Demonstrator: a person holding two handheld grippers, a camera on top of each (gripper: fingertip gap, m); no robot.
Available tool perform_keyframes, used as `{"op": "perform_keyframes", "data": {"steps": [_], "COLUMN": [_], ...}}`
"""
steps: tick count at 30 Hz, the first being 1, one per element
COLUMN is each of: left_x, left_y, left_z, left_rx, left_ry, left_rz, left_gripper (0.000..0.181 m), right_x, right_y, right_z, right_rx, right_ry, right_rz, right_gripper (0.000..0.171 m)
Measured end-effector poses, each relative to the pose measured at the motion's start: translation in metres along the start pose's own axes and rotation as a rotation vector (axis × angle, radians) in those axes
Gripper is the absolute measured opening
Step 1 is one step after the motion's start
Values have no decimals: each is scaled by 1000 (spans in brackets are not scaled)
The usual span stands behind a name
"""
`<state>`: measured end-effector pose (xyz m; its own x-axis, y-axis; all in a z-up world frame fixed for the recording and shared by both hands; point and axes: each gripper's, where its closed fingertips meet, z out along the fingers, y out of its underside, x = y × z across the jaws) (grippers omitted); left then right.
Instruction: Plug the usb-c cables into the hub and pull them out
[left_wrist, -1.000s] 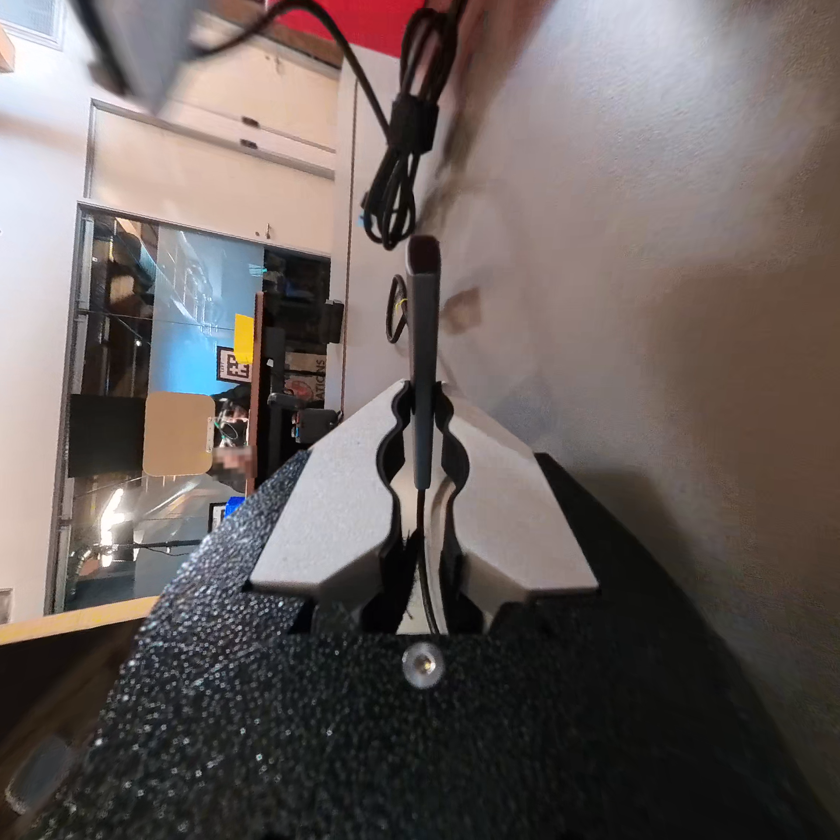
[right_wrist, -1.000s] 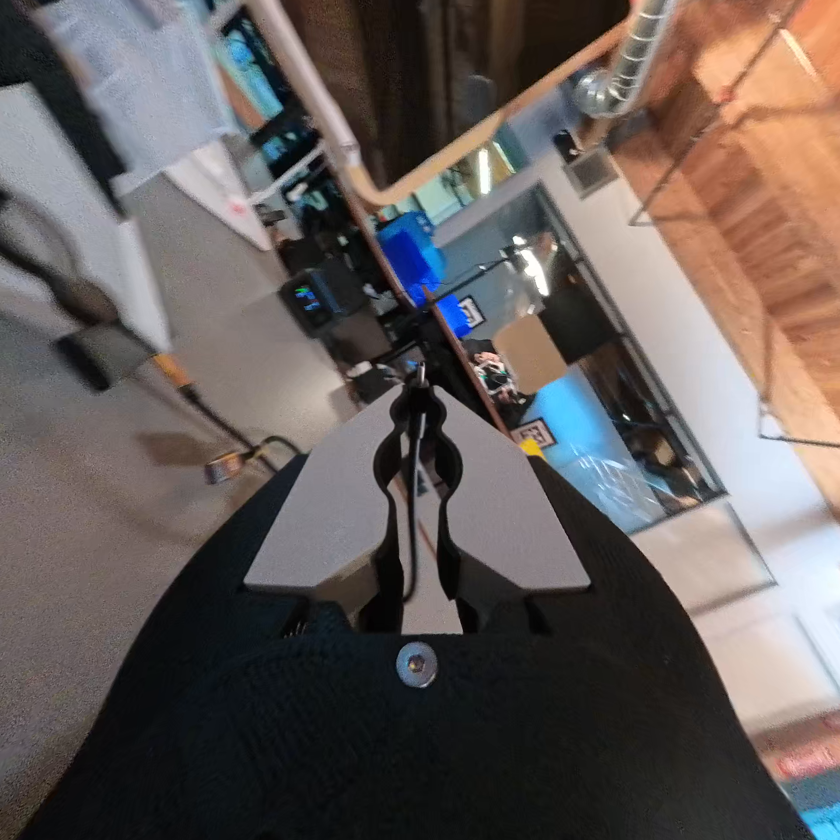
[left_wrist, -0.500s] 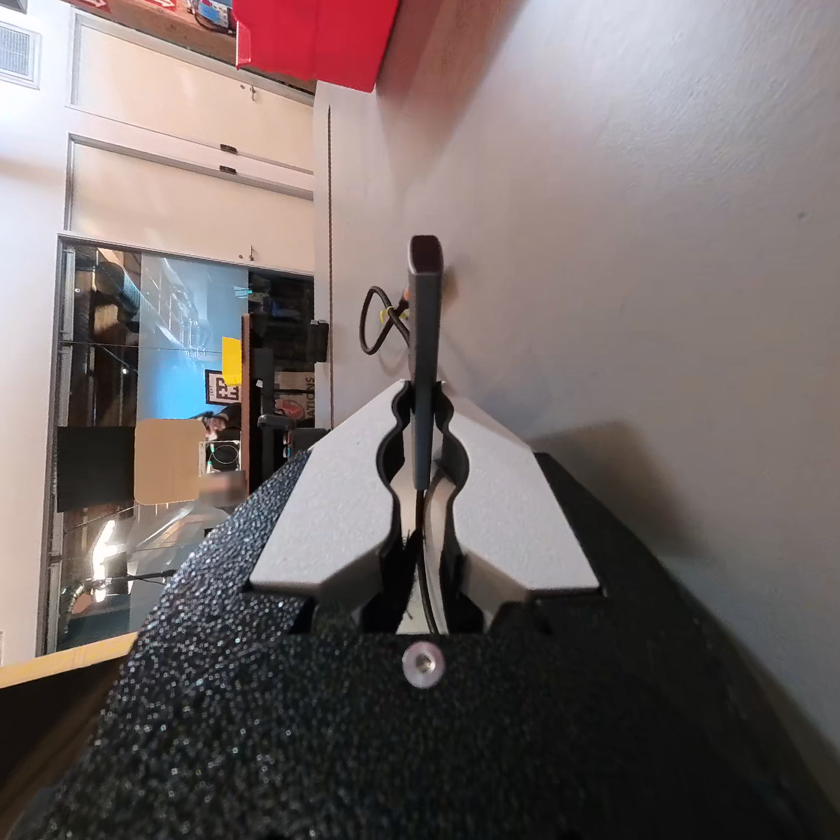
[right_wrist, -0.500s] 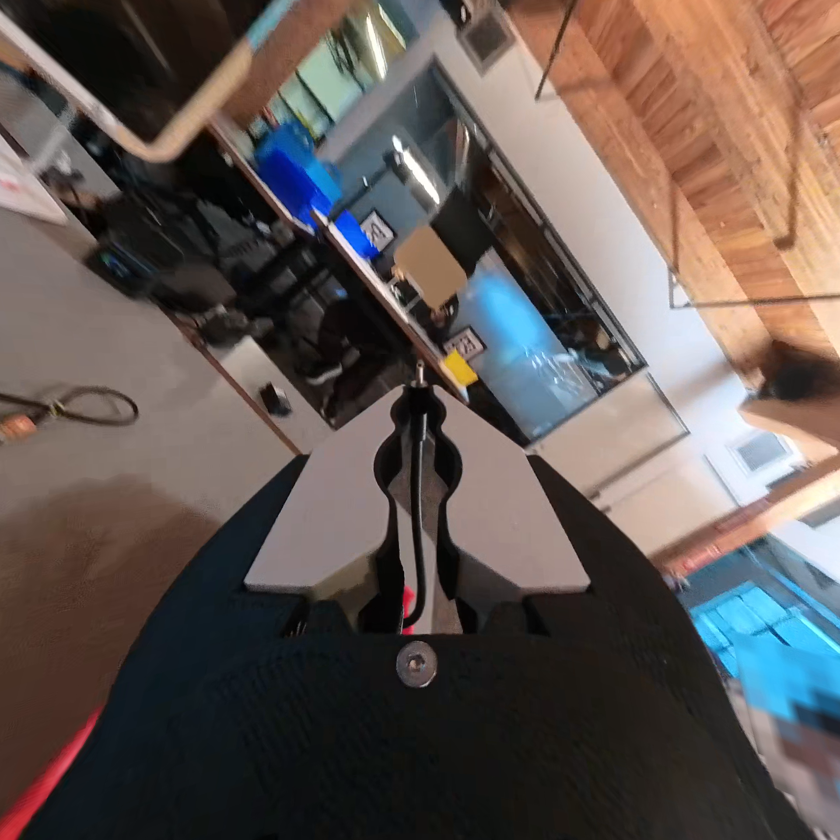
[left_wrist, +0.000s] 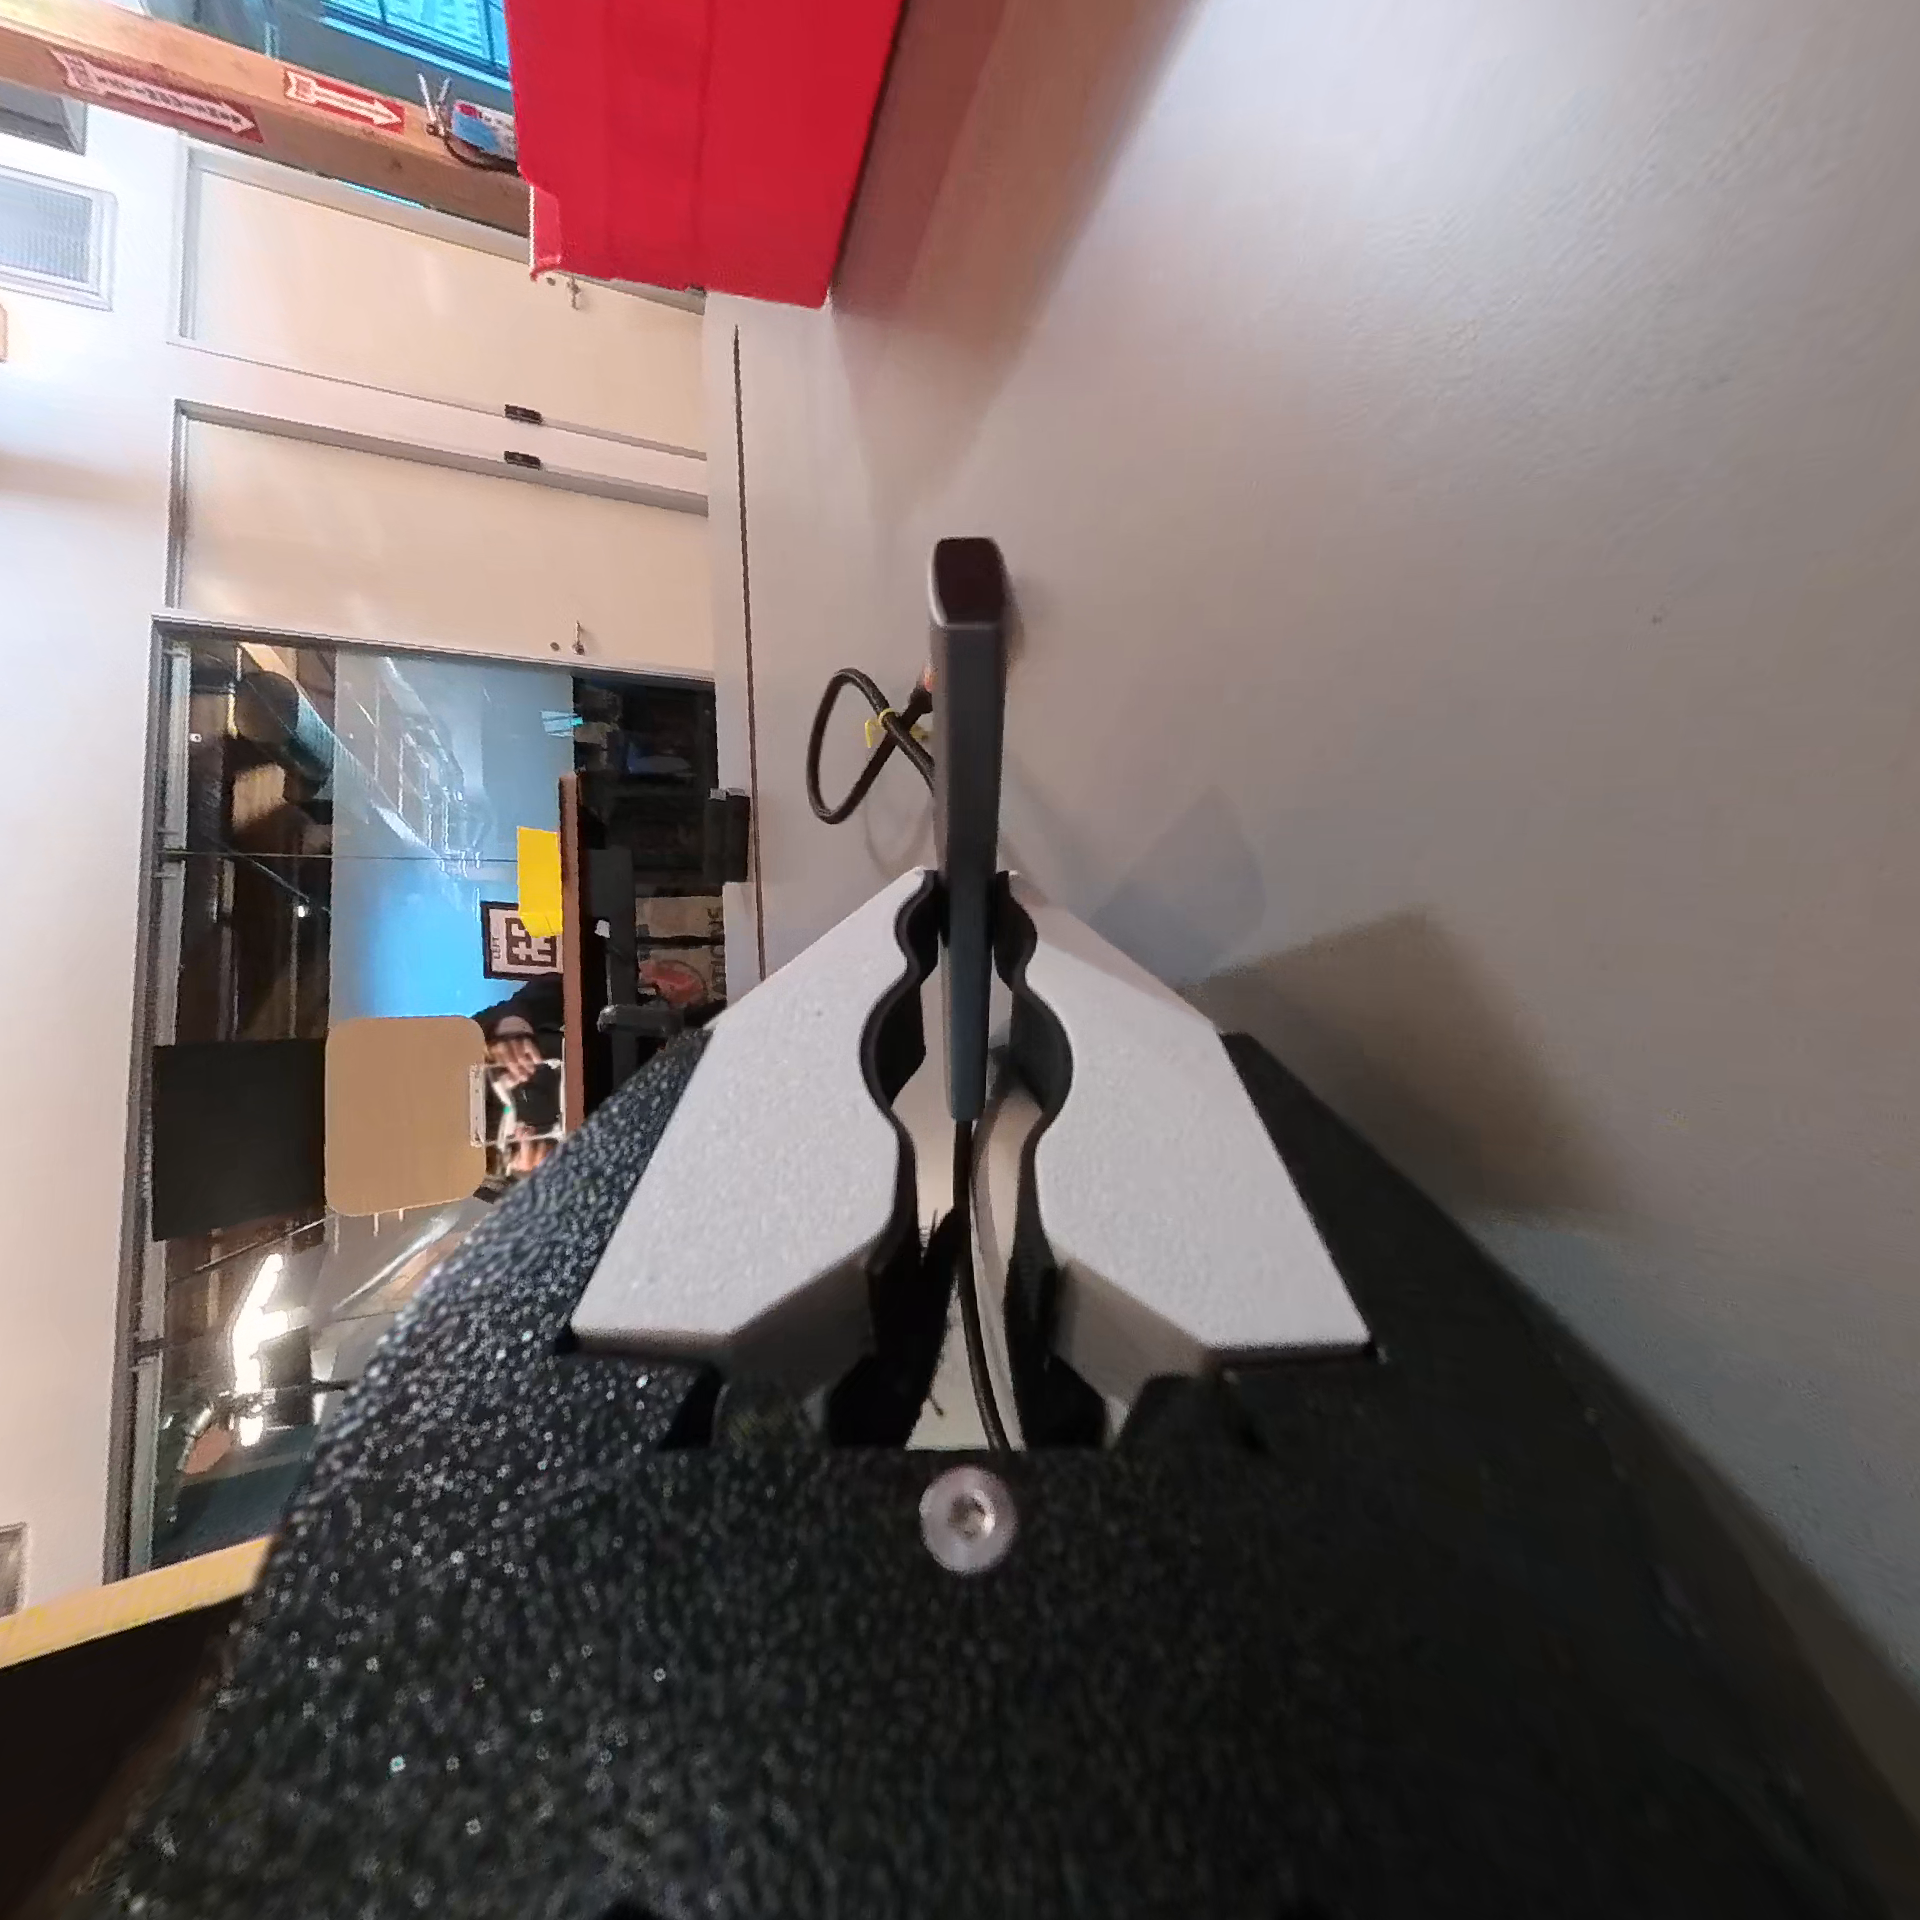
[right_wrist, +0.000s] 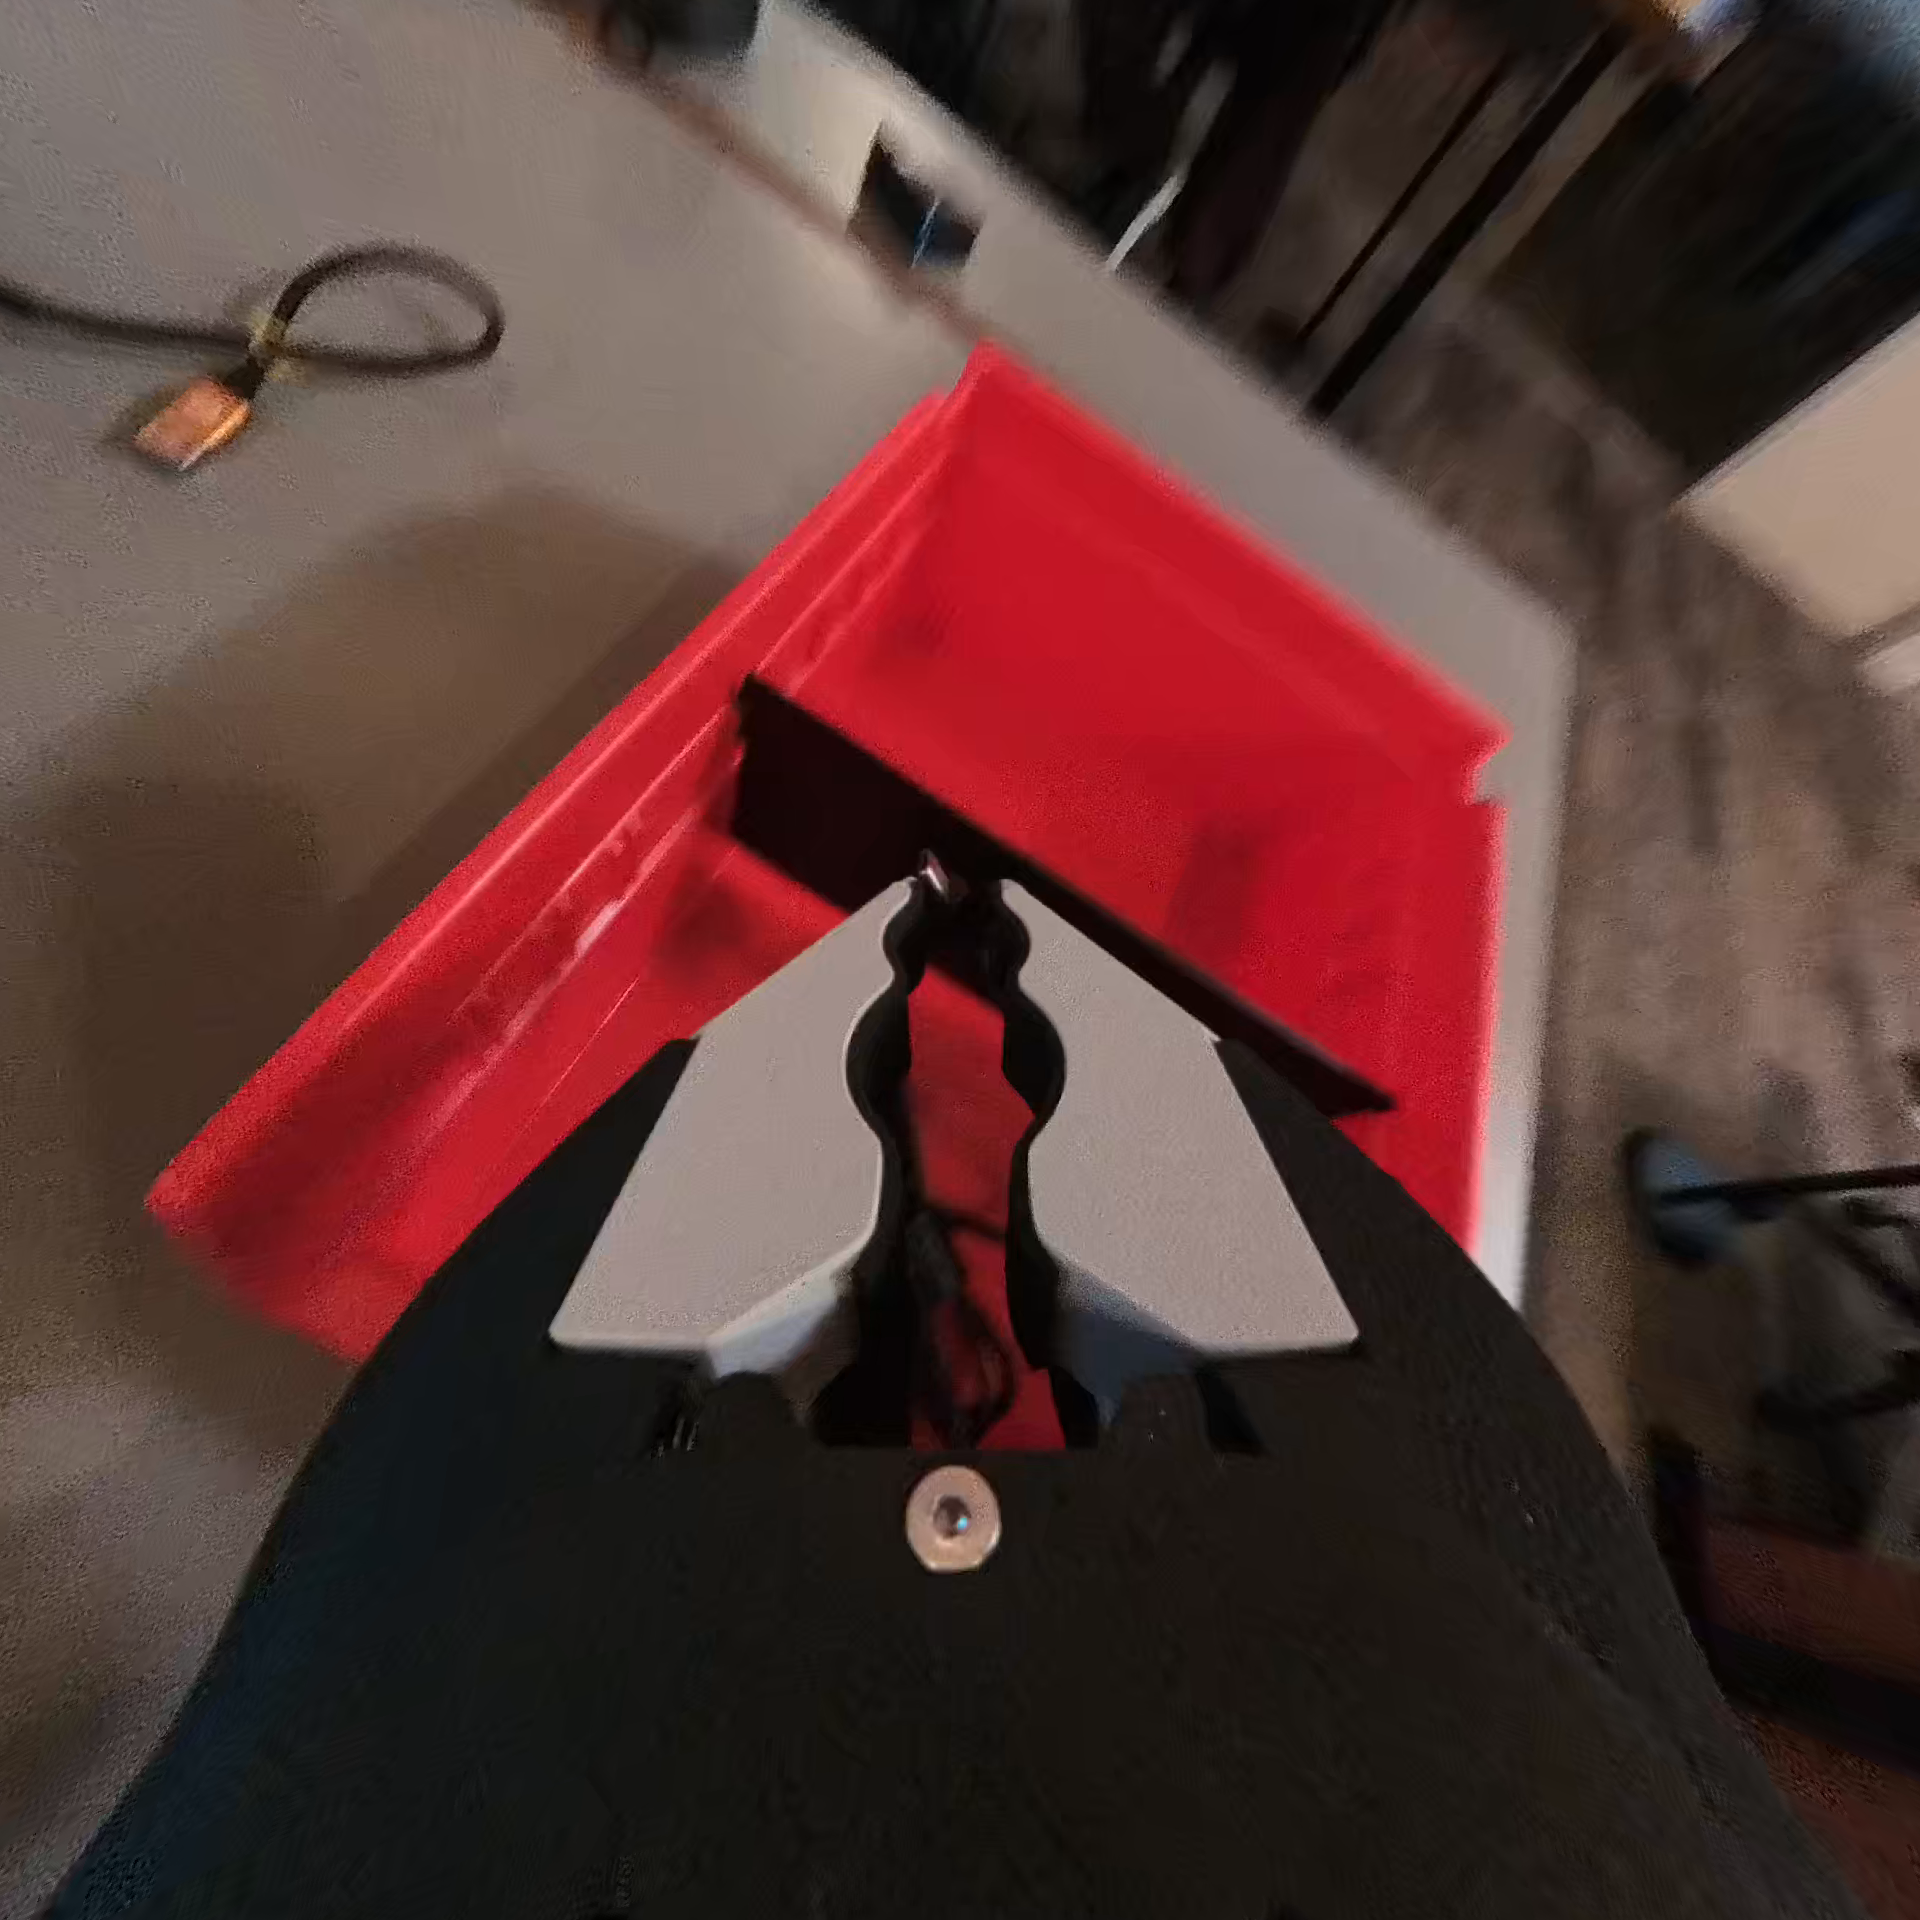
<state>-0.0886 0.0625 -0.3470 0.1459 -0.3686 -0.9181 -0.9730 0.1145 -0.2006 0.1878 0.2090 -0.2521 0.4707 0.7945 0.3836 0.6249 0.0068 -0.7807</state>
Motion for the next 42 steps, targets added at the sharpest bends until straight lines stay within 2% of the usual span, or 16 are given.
{"op": "perform_keyframes", "data": {"steps": [2,4,6,9,11,13,17,22,27,28,29,30,34,37,40,42], "left_x": [0,0,0,-2,-6,-7,1,6,3,0,-3,-4,0,5,1,-5], "left_y": [-1,-1,-3,-15,-27,-40,-50,-56,-56,-58,-59,-59,-55,-42,-39,-39], "left_z": [0,0,0,9,17,22,14,5,5,3,1,0,1,8,8,7], "left_rx": [3,9,16,53,88,138,218,306,304,321,337,346,310,217,193,186], "left_ry": [4,9,12,20,21,31,84,179,148,139,137,138,178,189,152,146], "left_rz": [-3,-10,-15,-62,-107,-126,-118,-234,-207,-223,-243,-259,-310,-292,-286,-332], "left_gripper": [7,7,7,7,7,7,8,9,9,8,8,8,14,28,11,8], "right_x": [-13,-16,8,-6,-51,-97,-182,-241,-259,-260,-260,-259,-253,-251,-252,-253], "right_y": [16,26,14,-76,-128,-144,-119,-77,-78,-77,-77,-78,-82,-78,-79,-83], "right_z": [1,-3,-19,-53,-53,-26,49,97,114,117,119,120,118,120,120,119], "right_rx": [-122,-237,-266,23,200,246,347,338,394,391,390,404,425,402,396,413], "right_ry": [-102,-133,60,264,236,143,-124,-323,-301,-285,-260,-241,-208,-195,-188,-150], "right_rz": [27,53,18,-162,-338,-545,-896,-1029,-1081,-1099,-1114,-1119,-1088,-1097,-1090,-1095], "right_gripper": [14,40,48,50,50,49,47,53,32,26,10,7,5,5,6,7]}}
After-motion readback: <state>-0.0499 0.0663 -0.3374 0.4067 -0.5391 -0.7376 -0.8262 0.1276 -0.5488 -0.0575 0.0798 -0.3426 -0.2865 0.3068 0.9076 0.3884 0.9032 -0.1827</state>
